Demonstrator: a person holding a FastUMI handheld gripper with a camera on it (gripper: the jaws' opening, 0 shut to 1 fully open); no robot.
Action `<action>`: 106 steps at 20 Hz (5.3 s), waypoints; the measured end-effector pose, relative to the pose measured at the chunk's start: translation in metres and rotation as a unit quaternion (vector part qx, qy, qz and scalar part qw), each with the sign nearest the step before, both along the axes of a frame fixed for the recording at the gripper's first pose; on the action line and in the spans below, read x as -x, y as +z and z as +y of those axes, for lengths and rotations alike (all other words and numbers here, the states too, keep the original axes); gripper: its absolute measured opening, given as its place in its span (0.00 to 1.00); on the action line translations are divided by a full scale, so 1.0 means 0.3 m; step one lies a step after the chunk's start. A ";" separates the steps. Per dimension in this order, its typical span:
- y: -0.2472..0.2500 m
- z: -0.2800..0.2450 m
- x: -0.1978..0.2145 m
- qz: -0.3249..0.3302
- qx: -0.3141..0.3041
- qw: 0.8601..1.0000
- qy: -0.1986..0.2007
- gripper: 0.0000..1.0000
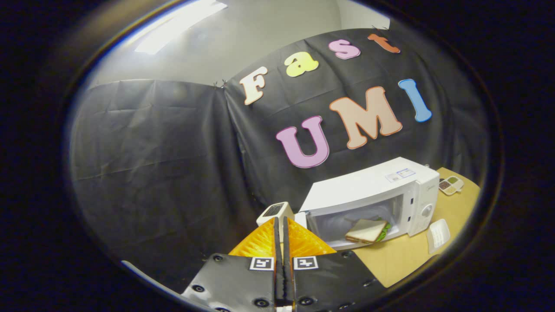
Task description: Open the microwave, put the food inside, and close the microwave door.
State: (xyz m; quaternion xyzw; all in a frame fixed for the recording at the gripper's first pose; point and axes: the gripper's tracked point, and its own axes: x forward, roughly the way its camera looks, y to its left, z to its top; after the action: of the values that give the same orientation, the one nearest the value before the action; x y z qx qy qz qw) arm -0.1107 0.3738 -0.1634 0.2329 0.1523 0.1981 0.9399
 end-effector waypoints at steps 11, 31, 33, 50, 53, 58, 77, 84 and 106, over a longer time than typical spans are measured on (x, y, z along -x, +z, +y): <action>-0.255 0.218 0.141 0.039 0.084 0.995 -0.042 0.02; -0.459 -0.142 0.005 0.055 0.184 0.962 -0.195 0.02; -0.473 -0.194 -0.028 0.055 0.187 0.959 -0.207 0.02; -0.659 -0.508 -0.396 0.046 0.190 0.958 -0.208 0.02; -0.695 -0.535 -0.437 0.049 0.185 0.961 -0.200 0.02; -0.741 -0.553 -0.479 0.054 0.187 0.962 -0.189 0.02; -0.750 -0.555 -0.510 0.055 0.184 0.967 -0.169 0.02; -0.751 -0.554 -0.508 0.057 0.181 0.968 -0.167 0.02; -0.534 -0.672 -0.490 0.006 0.192 0.968 -0.162 0.02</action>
State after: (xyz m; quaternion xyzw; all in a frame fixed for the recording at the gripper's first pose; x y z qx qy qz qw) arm 0.0364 0.1722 -0.3236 0.0710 0.1536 0.0084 0.9855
